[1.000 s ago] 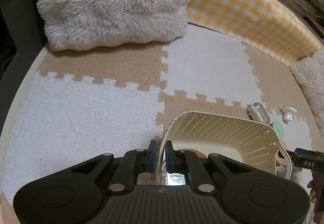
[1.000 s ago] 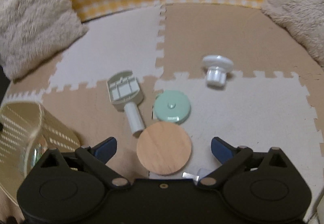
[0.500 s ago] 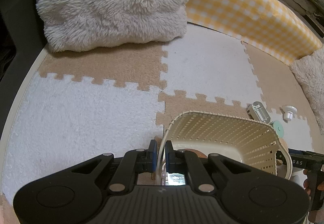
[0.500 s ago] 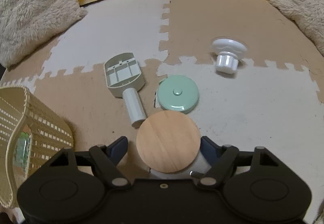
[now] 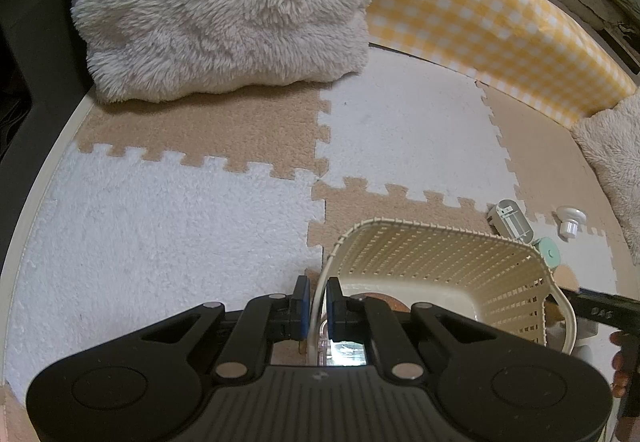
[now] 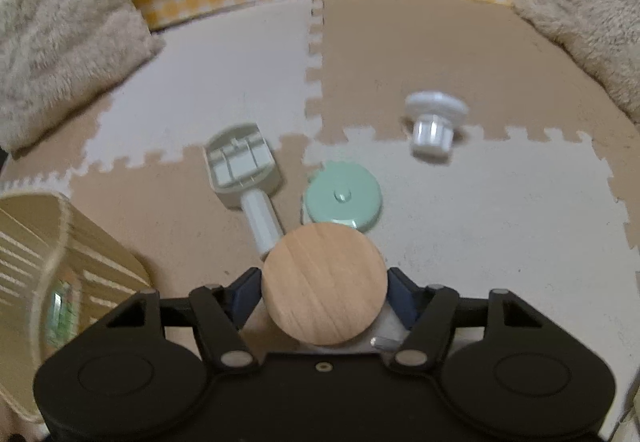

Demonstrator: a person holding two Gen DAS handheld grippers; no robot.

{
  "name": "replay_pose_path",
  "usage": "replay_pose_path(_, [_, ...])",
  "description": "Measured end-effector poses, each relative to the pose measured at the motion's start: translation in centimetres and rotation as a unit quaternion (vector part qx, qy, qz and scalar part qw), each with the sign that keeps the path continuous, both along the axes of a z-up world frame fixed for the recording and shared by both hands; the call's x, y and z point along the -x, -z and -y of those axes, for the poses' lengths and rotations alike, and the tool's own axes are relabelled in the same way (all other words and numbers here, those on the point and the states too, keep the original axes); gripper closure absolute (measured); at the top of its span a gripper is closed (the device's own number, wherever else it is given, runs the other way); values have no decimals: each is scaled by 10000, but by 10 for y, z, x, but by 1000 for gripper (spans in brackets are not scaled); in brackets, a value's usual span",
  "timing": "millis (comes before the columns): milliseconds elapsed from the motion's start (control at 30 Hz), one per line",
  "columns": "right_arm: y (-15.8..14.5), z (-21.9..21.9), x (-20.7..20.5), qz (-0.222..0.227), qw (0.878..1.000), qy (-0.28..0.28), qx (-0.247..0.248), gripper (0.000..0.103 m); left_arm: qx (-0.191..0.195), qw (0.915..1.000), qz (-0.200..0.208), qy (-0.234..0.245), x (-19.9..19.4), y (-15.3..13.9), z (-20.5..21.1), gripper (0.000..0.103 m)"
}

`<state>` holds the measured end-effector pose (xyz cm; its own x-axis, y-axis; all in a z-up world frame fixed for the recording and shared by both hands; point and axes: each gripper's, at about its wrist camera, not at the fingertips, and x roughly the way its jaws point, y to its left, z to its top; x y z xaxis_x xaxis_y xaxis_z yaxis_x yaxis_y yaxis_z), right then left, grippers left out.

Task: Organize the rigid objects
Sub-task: 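Carry the wooden lid over the basket and lower it inside with the right gripper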

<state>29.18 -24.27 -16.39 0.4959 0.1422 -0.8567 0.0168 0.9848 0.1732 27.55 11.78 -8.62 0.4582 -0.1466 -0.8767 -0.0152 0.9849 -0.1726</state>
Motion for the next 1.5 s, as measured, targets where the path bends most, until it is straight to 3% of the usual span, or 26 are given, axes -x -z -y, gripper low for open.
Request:
replay_pose_path(367, [-57, -8, 23, 896, 9934, 85, -705, 34, -2, 10000, 1, 1, 0, 0, 0, 95])
replay_pose_path(667, [-89, -54, 46, 1340, 9826, -565, -1159, 34, 3, 10000, 0, -1, 0, 0, 0, 95])
replay_pose_path(967, [-72, -123, 51, 1022, 9793, -1293, -1178, 34, 6, 10000, -1, -2, 0, 0, 0, 95])
replay_pose_path(1500, [-29, -197, 40, 172, 9799, -1651, -1106, 34, 37, 10000, -1, -10, 1, -1, 1, 95])
